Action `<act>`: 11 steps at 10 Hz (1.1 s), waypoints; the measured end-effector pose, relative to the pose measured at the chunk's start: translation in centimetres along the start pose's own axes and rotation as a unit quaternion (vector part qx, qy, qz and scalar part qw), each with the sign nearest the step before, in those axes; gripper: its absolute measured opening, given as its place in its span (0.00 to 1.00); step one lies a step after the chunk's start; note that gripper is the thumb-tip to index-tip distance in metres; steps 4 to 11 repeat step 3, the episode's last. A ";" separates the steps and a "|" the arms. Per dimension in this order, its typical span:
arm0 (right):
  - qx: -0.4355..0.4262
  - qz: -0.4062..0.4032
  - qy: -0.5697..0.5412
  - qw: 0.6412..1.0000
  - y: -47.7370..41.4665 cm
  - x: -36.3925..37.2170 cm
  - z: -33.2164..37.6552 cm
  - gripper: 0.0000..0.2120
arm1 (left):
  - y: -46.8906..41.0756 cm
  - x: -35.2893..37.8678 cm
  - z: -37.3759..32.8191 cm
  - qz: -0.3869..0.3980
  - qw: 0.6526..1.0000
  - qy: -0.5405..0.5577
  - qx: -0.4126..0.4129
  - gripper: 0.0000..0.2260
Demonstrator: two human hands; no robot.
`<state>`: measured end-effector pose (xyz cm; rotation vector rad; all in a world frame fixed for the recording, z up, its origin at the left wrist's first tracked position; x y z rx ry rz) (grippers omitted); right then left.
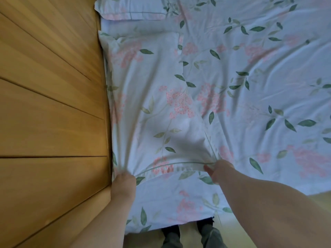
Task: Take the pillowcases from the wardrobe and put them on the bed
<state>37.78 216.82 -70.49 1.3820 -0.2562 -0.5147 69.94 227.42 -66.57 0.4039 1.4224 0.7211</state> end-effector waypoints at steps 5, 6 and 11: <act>0.015 -0.018 0.201 0.979 7.1 -3.9 -1.4 0.23 | 5.9 -1.2 -0.9 -0.032 0.995 0.093 0.016 0.09; 0.015 -0.018 0.201 0.979 7.1 -3.9 -1.4 0.23 | 5.9 -1.2 -0.9 -0.032 0.995 0.093 0.016 0.09; 0.015 -0.018 0.201 0.979 7.1 -3.9 -1.4 0.23 | 5.9 -1.2 -0.9 -0.032 0.995 0.093 0.016 0.09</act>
Point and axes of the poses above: each hand's wrist, its own y-axis away from the middle knuckle, its own x-axis out of the palm, z = x × y, the point moved 4 cm from there along -y, towards the middle knuckle, and after that the axes turned 5 degrees about y, right-handed, at the moved point
